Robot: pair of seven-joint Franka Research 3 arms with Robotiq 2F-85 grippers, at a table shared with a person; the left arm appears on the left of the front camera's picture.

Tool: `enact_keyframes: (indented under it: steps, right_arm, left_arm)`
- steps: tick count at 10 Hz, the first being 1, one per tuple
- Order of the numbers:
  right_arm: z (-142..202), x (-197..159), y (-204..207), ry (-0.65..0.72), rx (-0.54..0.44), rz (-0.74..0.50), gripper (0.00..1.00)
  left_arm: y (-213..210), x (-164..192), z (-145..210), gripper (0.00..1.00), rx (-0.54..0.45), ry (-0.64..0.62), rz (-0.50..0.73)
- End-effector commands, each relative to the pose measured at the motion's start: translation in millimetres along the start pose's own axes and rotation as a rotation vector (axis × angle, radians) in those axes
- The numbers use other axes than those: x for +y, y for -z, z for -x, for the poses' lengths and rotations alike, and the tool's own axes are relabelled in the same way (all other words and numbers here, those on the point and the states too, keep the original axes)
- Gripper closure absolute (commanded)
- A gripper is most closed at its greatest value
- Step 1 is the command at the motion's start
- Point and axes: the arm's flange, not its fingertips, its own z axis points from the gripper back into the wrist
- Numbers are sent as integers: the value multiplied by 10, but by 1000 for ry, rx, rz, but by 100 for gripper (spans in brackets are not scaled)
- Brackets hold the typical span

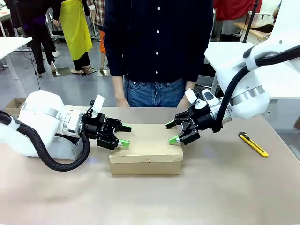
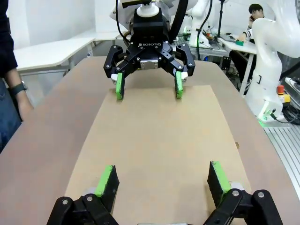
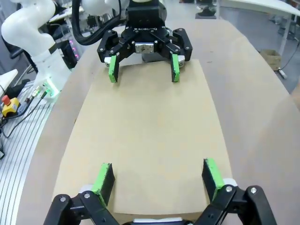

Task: Pack the item into the box.
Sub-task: Close the Mailer Box.

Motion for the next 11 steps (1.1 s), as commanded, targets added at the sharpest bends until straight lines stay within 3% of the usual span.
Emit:
enact_keyframes:
  steps: [1, 4, 7, 8, 11]
  right_arm:
    - [-88, 202, -200, 33, -87, 86, 0]
    - [-173, 768, -807, 202, -185, 160, 0]
    - [4, 1161, -1256, 500, -253, 186, 0]
    - [114, 1252, -1406, 533, -298, 194, 0]
    - [501, 1440, -1790, 657, -382, 261, 0]
  left_arm:
    - [-147, -144, -179, 0, -57, 26, -31]
    - [-614, -588, -513, 0, -142, 23, -77]
    - [-1253, -966, -556, 0, -261, -256, -63]
    - [-1502, -1034, -492, 0, -269, -334, -176]
    - [-2145, -1267, -287, 0, -251, -531, -265]
